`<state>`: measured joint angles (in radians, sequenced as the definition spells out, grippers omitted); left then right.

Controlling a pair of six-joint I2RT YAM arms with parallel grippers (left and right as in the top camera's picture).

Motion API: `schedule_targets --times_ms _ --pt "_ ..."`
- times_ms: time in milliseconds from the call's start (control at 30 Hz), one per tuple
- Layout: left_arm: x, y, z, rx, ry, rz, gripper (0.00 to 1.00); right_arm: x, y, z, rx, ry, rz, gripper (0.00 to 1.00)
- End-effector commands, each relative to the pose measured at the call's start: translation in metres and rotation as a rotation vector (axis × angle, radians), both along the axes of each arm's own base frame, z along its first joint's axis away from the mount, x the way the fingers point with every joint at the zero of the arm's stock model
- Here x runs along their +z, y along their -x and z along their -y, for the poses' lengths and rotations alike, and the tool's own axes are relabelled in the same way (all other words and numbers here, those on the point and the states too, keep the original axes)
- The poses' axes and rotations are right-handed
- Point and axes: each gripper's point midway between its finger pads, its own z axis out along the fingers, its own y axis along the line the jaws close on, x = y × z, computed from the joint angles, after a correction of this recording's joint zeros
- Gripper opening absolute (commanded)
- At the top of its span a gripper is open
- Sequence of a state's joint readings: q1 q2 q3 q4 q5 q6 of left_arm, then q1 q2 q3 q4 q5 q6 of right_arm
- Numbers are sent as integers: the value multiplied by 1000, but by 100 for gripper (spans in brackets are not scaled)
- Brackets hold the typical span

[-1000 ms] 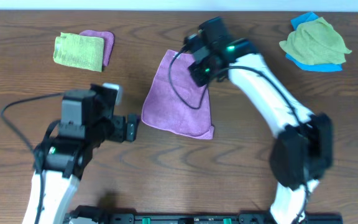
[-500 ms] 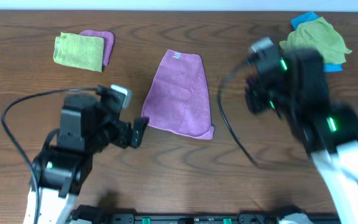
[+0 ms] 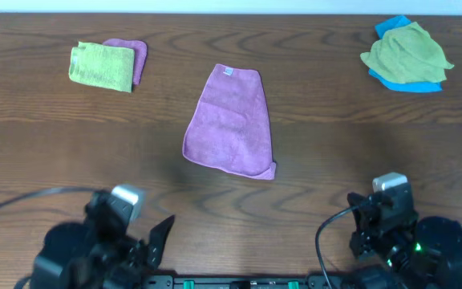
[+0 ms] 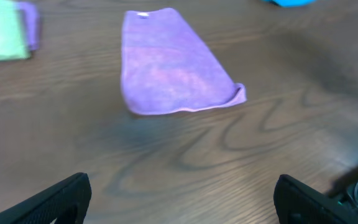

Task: Fold the cloth
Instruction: 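Release the cloth and retract both grippers toward the front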

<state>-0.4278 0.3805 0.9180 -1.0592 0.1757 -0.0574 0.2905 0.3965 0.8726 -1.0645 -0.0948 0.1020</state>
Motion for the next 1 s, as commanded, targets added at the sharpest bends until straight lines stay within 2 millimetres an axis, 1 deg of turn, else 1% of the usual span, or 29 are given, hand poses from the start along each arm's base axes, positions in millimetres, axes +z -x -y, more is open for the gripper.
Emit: schedule_targets --times_ms 0,33,100,233,333,400,433,500,633,733,800,900,967 --pt "3 10 -23 114 22 51 96 -16 2 -3 -12 -48 -35 2" --pt "2 12 -26 125 20 59 96 -21 0 -4 -21 -60 -46 2" --pt "-5 11 -31 153 12 56 95 -24 -7 -9 -22 -94 -40 2" --pt "-12 3 -24 154 37 36 95 -33 -23 -17 -35 -157 -33 2" --pt "-12 -4 -22 159 27 38 95 -60 -28 -23 -41 -178 -102 2" --pt "-19 -9 -22 162 -7 12 95 -79 -33 -27 -38 -184 -143 2" --pt "-22 -12 -20 157 -12 -5 96 -83 -37 -30 -33 -187 -148 2" --pt "-32 -23 -7 123 -7 -52 96 -85 -43 -31 -33 -184 -149 2" --pt "-47 -48 7 121 -26 -106 95 -86 -50 -33 -13 -158 -138 2" --pt "-47 -63 13 121 -23 -101 95 -88 -49 -33 -3 -142 -141 2" --pt "-45 -70 18 118 -9 -97 95 -88 -50 -33 0 -137 -138 2" --pt "-44 -76 22 119 2 -96 95 -88 -49 -33 0 -136 -143 2" --pt "-44 -75 24 107 10 -99 95 -89 -48 -33 -1 -135 -146 1"
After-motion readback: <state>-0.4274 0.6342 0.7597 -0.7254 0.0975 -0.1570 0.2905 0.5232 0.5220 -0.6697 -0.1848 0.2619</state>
